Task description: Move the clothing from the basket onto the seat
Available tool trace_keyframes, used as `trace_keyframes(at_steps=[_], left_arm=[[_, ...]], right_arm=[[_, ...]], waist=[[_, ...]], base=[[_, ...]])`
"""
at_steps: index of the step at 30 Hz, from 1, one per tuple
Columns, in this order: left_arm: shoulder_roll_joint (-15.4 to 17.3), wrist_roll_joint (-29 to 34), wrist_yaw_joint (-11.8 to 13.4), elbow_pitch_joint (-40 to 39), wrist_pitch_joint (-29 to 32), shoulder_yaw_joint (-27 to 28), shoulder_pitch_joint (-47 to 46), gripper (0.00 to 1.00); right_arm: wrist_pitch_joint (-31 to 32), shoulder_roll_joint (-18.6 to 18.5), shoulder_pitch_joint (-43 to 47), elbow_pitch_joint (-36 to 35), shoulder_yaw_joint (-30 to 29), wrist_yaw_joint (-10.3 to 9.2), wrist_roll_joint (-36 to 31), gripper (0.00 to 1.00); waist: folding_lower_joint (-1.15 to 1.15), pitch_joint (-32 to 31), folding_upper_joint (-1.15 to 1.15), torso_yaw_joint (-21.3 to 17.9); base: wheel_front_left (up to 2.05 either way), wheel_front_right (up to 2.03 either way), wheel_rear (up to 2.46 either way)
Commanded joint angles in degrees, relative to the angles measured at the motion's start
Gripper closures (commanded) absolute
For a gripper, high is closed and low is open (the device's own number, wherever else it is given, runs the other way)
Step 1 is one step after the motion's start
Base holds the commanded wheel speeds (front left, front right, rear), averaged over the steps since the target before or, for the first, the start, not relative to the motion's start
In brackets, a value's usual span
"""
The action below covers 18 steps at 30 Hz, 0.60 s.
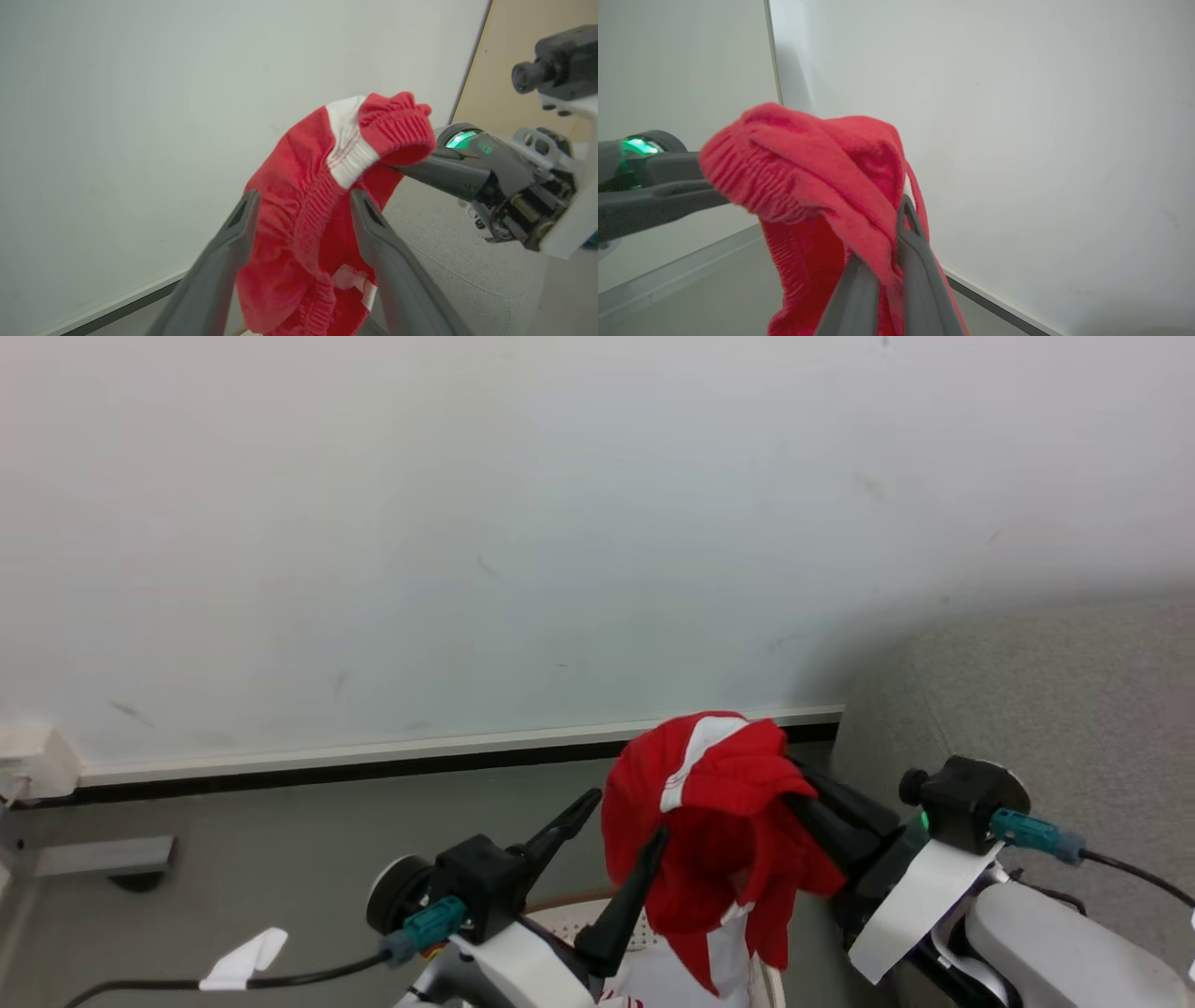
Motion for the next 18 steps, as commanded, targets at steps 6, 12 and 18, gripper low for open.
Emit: trace_keyframes(at_steps=[6, 12, 18], left_arm=[[-0.75, 0.98, 0.16, 2.25, -1.73, -0.78, 0.66, 0.00], [-1.90, 0.86, -0.27, 3.79, -2.50, -2.20, 0.43, 0.00], [-2.51, 1.08, -0.54, 4.52, -2.88, -2.86, -0.60, 0.00]], right_arm=[[-0.22, -2.40, 1.62, -0.98, -5.86, -0.12, -2.12, 1.00], [-0.22, -3.46, 2.87, -1.60, -10.99, -0.12, -4.03, 1.00], [-0.22, -4.42, 3.87, -1.94, -14.83, -0.12, -5.44, 1.00]], waist=[[0.00, 1.51, 0.00, -6.64], [0.00, 2.51, 0.00, -12.05], [0.00, 3.73, 0.00, -14.80]], base=[[0.00, 0.00, 0.00], [0.00, 0.00, 0.00], [0.00, 0.00, 0.00]])
